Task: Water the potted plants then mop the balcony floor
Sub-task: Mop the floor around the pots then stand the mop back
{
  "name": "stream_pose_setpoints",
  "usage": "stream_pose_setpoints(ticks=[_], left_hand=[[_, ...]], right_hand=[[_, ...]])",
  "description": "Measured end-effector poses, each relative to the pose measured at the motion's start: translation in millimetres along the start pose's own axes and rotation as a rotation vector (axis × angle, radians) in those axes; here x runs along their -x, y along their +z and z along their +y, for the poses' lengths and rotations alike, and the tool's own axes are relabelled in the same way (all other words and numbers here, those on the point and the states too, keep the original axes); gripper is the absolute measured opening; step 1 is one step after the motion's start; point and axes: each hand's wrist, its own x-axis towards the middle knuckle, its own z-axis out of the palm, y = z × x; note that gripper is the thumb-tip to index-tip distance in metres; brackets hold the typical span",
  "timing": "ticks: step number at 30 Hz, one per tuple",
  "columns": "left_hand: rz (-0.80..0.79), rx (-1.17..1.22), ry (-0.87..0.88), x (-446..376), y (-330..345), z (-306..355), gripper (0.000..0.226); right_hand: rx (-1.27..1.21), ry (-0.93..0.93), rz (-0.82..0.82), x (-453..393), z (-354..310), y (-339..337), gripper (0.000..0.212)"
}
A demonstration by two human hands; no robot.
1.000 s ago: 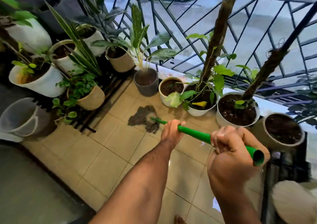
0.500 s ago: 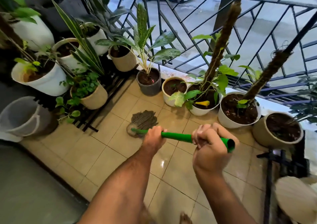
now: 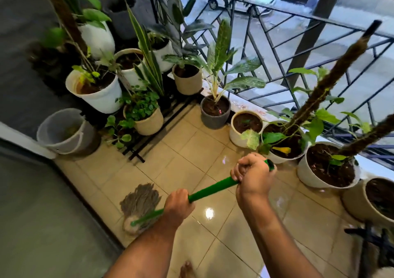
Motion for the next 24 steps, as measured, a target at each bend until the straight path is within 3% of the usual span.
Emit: stream_pose_setpoints(ticks=[3,7,12,17,22,24], left_hand=[[-0.027,-0.057,0.010,1.5,6.3,-12.4,0.012],[-0.017,-0.033,-0.058,-14.9,7.7,-7.3,0.018],[-0.027,0.035,-0.128,-61.9,-10.9,18.4,0.019],[0.007,0.073,-0.157,-128.9,-32.3,76.7,0.018],[0.075,0.036,-0.099,-217.1,-58.7,152.8,0.031],[0.171,0.023,-0.082,-247.6,-71.8,179.6,0.035]], right_hand=[[0.024,0.041,-0.011,-8.1,6.7,9.4,0.030],[0.024,0.080,-0.065,-32.5,9.1,21.2,0.026],[-0.024,0.114,-0.049,-92.4,4.7,32.5,0.047],[-0.099,0.088,-0.038,-170.6,-20.9,31.5,0.049],[-0.171,0.011,-0.027,-259.2,-57.7,21.8,0.028],[-0.162,-0.050,-0.041,-288.3,-71.2,18.8,0.027]])
